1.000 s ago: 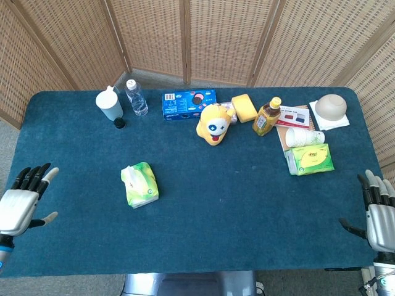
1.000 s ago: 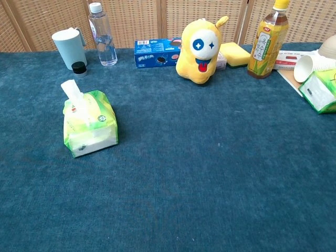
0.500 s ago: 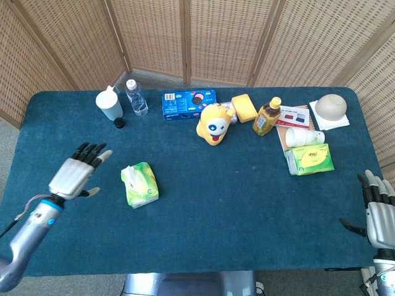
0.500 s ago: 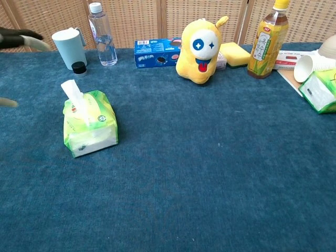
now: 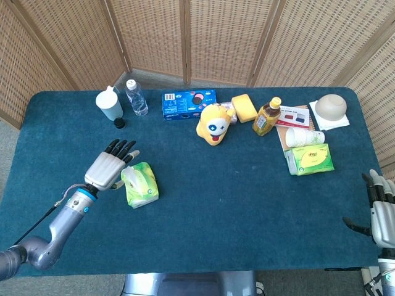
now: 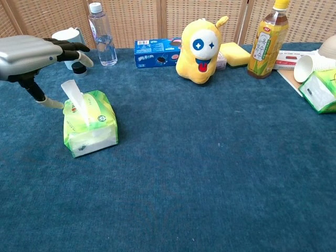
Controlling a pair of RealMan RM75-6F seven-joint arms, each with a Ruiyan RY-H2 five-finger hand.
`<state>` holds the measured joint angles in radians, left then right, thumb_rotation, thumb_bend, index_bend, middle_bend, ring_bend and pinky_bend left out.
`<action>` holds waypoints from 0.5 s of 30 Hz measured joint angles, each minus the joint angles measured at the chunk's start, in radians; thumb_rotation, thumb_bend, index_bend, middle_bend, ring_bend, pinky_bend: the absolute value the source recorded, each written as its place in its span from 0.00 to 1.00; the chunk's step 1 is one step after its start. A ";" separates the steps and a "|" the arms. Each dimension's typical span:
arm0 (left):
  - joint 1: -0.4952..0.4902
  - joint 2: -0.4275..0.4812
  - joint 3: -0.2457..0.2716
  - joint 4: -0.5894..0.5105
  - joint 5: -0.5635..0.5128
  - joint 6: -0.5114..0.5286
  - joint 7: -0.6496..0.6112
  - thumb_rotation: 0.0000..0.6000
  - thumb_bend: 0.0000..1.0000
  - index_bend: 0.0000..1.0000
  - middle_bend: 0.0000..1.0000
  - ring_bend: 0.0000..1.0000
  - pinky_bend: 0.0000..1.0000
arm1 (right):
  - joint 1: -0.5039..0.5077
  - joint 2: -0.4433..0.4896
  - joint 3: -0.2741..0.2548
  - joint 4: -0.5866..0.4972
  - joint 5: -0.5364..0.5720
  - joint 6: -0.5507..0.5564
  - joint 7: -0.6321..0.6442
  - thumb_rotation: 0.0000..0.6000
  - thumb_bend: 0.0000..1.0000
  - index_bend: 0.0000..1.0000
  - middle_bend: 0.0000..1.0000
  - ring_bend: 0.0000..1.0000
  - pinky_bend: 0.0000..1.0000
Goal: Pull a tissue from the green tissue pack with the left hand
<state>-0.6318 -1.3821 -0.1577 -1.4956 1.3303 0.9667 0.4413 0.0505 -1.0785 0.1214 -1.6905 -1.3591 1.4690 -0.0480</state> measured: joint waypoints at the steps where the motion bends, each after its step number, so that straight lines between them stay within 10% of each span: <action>1: -0.004 -0.003 -0.003 -0.001 -0.006 0.001 0.005 1.00 0.17 0.18 0.04 0.03 0.07 | 0.000 0.001 0.000 0.000 0.001 -0.001 0.001 1.00 0.00 0.00 0.00 0.00 0.00; 10: -0.027 -0.001 -0.014 -0.034 -0.059 -0.003 0.047 1.00 0.18 0.24 0.07 0.04 0.07 | 0.004 0.003 -0.001 -0.003 0.010 -0.016 0.002 1.00 0.00 0.00 0.00 0.00 0.00; 15: -0.044 -0.034 -0.009 -0.022 -0.089 -0.018 0.070 1.00 0.19 0.35 0.30 0.24 0.26 | 0.004 0.005 -0.002 -0.008 0.011 -0.017 0.001 1.00 0.00 0.00 0.00 0.00 0.00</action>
<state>-0.6760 -1.4156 -0.1665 -1.5176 1.2418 0.9487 0.5112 0.0540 -1.0731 0.1190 -1.6982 -1.3480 1.4515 -0.0473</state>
